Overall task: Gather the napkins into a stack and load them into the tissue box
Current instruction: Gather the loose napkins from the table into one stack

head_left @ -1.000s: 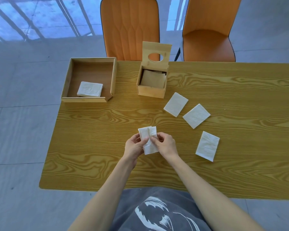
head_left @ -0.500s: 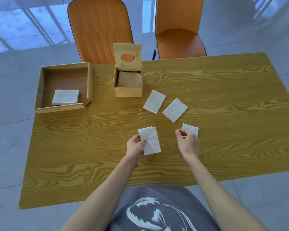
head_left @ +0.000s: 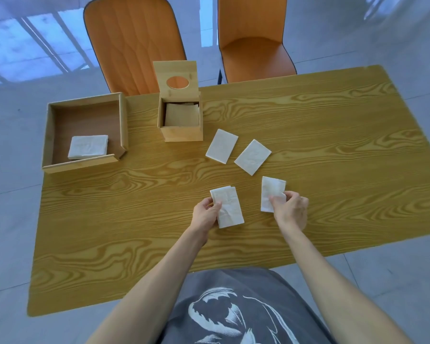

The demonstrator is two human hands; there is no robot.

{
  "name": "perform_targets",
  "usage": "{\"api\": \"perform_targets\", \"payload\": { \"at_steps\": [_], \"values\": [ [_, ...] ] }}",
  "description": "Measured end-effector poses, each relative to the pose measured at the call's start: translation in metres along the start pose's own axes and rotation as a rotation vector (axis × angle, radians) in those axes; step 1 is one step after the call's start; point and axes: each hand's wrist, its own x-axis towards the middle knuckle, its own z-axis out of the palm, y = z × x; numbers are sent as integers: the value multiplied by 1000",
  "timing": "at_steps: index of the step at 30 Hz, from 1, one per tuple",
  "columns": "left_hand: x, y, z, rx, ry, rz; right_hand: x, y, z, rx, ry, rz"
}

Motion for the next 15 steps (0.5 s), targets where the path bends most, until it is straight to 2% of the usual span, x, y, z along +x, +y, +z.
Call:
{"api": "perform_targets", "payload": {
  "at_steps": [4,12,15],
  "values": [
    [-1,-2,-3,23,19,26,-1,-3,1,19,18,-73],
    [-3,-6,-14,-2,36,30,-17,-10,10,158,-70,-177],
    [-3,-9,-20,-7,55,37,-25,-12,12,290,-124,-200]
  ]
}}
